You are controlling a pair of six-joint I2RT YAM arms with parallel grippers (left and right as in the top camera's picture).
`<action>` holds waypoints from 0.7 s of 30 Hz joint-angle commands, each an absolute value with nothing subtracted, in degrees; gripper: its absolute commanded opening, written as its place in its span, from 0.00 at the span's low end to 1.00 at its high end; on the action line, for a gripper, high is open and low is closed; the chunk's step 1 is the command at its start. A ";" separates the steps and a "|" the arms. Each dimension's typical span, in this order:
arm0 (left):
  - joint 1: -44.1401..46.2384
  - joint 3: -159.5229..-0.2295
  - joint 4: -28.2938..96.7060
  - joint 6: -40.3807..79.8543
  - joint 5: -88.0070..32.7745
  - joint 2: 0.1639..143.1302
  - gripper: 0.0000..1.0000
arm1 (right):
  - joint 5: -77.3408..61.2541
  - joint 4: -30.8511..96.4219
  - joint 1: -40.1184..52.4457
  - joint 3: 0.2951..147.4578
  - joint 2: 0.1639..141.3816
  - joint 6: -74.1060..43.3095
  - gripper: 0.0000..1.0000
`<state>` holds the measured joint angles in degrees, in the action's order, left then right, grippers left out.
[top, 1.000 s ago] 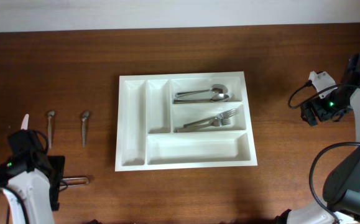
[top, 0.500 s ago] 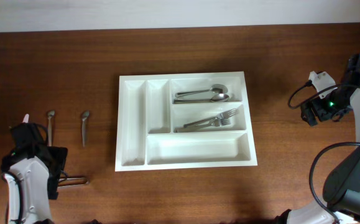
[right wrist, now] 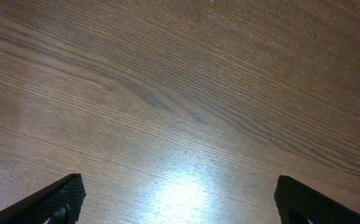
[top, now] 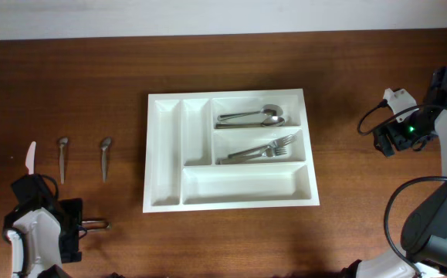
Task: Pack container
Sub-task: 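Lower the left gripper and close it on the tongs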
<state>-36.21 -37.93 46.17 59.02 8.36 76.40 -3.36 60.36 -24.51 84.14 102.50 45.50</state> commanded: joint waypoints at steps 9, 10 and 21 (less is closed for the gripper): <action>-36.56 -37.50 44.38 61.28 8.60 80.38 0.99 | -4.49 60.38 -24.51 83.79 102.61 46.06 0.99; -36.56 -37.50 44.40 61.25 8.40 80.84 0.99 | -4.49 60.38 -24.51 83.79 102.61 46.06 0.99; -36.56 -37.65 41.56 59.44 7.75 81.65 0.99 | -4.49 60.38 -24.51 83.79 102.61 46.06 0.99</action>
<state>-36.21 -37.93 42.33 60.45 8.29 81.28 -3.36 60.36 -24.51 84.14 102.50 45.47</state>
